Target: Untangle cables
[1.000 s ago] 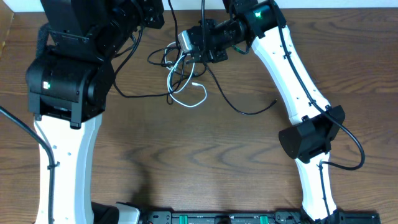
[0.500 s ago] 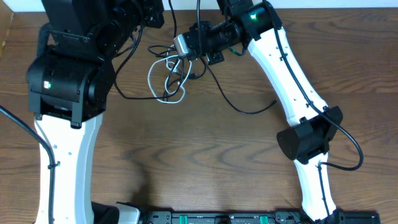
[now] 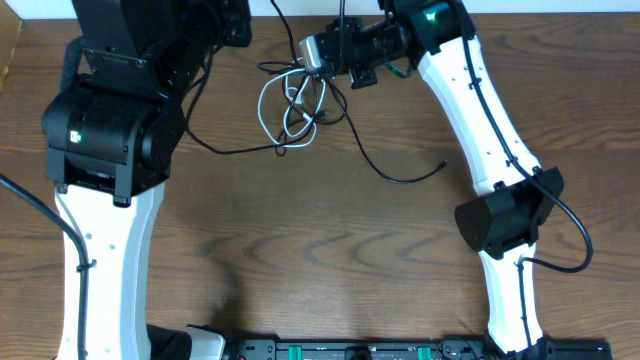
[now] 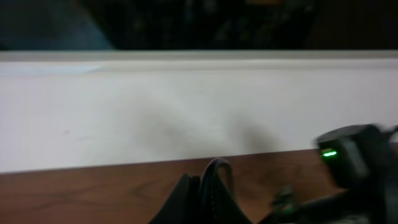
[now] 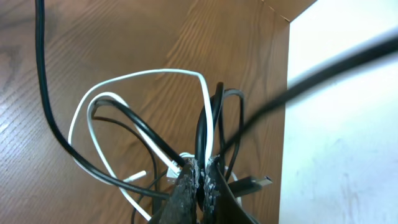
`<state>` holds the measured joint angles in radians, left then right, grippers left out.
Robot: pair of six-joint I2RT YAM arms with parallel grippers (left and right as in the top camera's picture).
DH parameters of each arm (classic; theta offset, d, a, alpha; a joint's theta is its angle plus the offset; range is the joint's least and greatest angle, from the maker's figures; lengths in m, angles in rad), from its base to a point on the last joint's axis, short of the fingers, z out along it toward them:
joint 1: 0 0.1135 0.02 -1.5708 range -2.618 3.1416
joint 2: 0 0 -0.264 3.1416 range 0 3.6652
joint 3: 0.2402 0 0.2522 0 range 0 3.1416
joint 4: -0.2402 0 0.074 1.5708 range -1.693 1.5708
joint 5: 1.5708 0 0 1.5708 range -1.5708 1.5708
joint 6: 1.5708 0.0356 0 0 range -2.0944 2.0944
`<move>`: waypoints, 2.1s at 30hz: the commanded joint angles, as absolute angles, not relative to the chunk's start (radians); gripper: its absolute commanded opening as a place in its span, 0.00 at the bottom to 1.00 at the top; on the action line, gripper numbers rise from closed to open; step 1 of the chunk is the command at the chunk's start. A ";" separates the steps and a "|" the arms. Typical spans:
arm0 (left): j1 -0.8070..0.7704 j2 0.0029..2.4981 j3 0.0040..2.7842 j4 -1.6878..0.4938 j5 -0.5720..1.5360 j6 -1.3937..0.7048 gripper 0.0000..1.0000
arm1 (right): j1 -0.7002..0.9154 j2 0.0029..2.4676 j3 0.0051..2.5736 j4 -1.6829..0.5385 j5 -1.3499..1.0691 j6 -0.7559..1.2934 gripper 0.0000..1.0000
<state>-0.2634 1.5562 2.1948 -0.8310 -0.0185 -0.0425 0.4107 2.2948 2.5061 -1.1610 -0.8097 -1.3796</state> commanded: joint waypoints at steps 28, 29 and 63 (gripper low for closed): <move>0.010 1.645 2.214 -1.006 -0.143 0.033 0.07 | 0.210 2.014 2.506 -1.137 -0.593 -1.295 0.01; 0.010 1.659 2.214 -1.007 -0.143 0.033 0.07 | 0.204 2.003 2.506 -1.135 -0.593 -1.295 0.01; -0.299 1.606 2.430 -0.984 0.105 -0.024 0.07 | 0.318 2.136 2.505 -1.261 -0.778 -1.229 0.28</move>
<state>-0.2733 1.6222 2.3871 -0.9745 0.0891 -0.0040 0.2871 2.0930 2.5053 -1.2510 -0.7528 -1.2381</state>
